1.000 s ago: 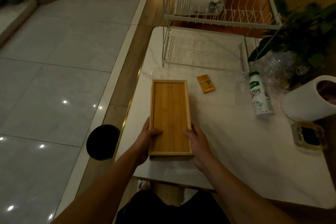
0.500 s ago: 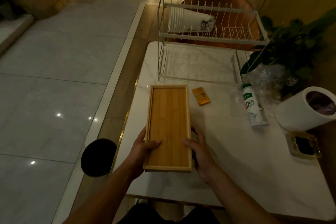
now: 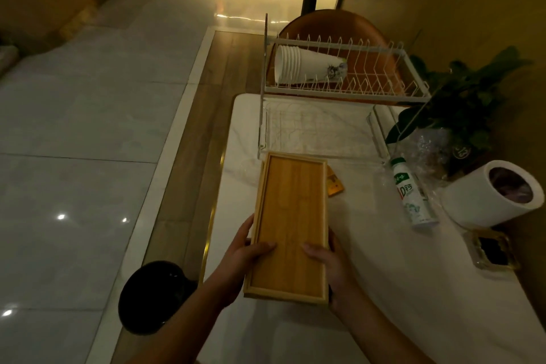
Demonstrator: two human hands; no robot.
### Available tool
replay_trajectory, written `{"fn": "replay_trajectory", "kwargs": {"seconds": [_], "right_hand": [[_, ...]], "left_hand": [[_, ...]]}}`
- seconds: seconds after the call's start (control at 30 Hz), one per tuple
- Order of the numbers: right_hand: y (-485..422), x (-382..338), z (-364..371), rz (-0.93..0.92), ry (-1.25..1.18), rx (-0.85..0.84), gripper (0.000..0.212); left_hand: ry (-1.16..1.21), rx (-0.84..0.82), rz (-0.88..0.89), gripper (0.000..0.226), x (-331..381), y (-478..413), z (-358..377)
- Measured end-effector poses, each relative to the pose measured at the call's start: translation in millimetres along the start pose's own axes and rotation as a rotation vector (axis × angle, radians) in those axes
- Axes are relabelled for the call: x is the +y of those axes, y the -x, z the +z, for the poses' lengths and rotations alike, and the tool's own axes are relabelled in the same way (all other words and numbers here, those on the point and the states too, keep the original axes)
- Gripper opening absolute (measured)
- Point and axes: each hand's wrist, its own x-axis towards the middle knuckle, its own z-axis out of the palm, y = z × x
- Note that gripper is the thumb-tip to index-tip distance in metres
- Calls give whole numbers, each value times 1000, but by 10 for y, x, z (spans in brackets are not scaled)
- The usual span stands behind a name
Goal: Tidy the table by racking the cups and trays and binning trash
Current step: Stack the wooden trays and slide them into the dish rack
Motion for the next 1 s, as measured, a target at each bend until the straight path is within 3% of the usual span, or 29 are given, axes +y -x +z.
{"fn": "replay_trajectory", "kwargs": {"seconds": [0.23, 0.33, 0.5, 0.7, 0.9, 1.0], "right_hand": [[-210, -303, 53, -1, -45, 65, 62], [-458, -483, -81, 11, -48, 36, 66], [-1011, -772, -271, 37, -58, -24, 69], [-1506, -971, -179, 41, -43, -38, 68], [-1807, -1023, -8, 12, -65, 63, 70], [-1945, -1087, 51, -9, -58, 88, 73]], "left_hand": [[-100, -4, 19, 74, 328, -245, -46], [-127, 140, 73, 67, 401, -443, -38], [-162, 424, 135, 36, 609, -853, -77], [-263, 553, 199, 43, 1037, -1501, -131], [-340, 543, 132, 52, 1382, -2195, -69], [-354, 518, 123, 46, 1393, -2333, -65]]}}
